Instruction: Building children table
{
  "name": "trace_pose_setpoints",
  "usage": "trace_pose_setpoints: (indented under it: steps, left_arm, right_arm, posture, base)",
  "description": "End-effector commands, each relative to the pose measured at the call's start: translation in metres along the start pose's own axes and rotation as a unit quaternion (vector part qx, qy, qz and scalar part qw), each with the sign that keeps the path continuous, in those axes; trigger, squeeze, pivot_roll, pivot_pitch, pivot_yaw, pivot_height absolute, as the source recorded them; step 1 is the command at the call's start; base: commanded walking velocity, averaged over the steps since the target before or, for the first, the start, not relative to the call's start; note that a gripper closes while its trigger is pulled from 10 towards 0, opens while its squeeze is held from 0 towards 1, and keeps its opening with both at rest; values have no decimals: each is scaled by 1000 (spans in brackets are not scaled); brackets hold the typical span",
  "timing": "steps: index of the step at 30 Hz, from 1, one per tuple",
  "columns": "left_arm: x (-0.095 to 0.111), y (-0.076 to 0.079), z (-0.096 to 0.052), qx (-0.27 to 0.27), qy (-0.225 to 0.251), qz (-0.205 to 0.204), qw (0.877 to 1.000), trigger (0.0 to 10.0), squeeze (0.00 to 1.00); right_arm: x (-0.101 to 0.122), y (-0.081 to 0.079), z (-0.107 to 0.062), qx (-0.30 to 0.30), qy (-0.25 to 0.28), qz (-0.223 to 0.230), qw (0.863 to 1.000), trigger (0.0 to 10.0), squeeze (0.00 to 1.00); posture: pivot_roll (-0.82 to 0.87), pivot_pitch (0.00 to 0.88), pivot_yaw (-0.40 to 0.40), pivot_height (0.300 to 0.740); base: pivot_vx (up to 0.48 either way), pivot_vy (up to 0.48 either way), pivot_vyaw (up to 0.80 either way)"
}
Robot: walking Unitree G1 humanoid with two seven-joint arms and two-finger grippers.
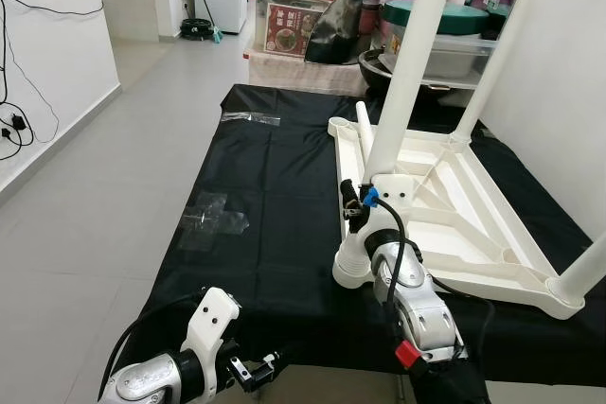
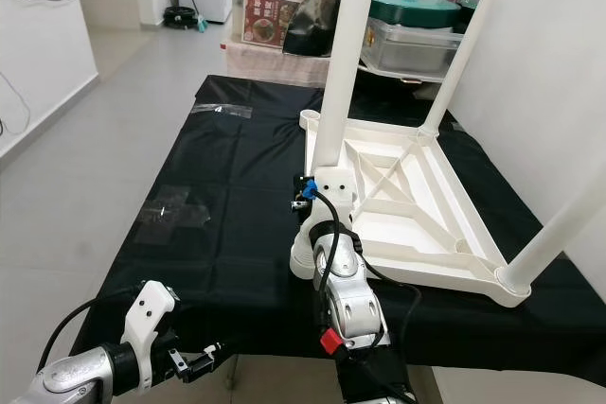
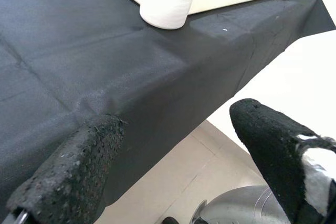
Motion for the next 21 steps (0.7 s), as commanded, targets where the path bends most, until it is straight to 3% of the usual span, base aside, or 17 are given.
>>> trace_pose_setpoints:
  steps: [1, 12, 21]
  left_arm:
    - [-1, 0, 1, -3, -2, 4, 1000, 10000, 0]
    - [0, 1, 2, -5, -2, 4, 1000, 10000, 0]
    - [0, 1, 2, -6, -2, 5, 1000, 10000, 0]
  right_arm:
    - [-21, 40, -5, -85, -38, -18, 996, 10000, 0]
    - [-21, 52, -9, -129, -34, -14, 991, 10000, 0]
    - [-16, 52, -9, -132, -21, -13, 991, 10000, 0]
  posture:
    - [73, 0, -100, 740]
    - [72, 0, -98, 740]
    - [71, 0, -96, 740]
  base:
    - [0, 0, 0]
    - [0, 0, 0]
    - [0, 0, 0]
Point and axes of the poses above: a point about 5 cm out from each wrist's last joint towards the gripper, its own z axis pointing out of the wrist towards the gripper, its own x axis along the axis of the wrist's last joint, y = z × x, the point moved 5 cm from there along z, pointing out of the wrist towards the gripper, and after that the axes turned 14 degrees about z, right-handed, at the moved point
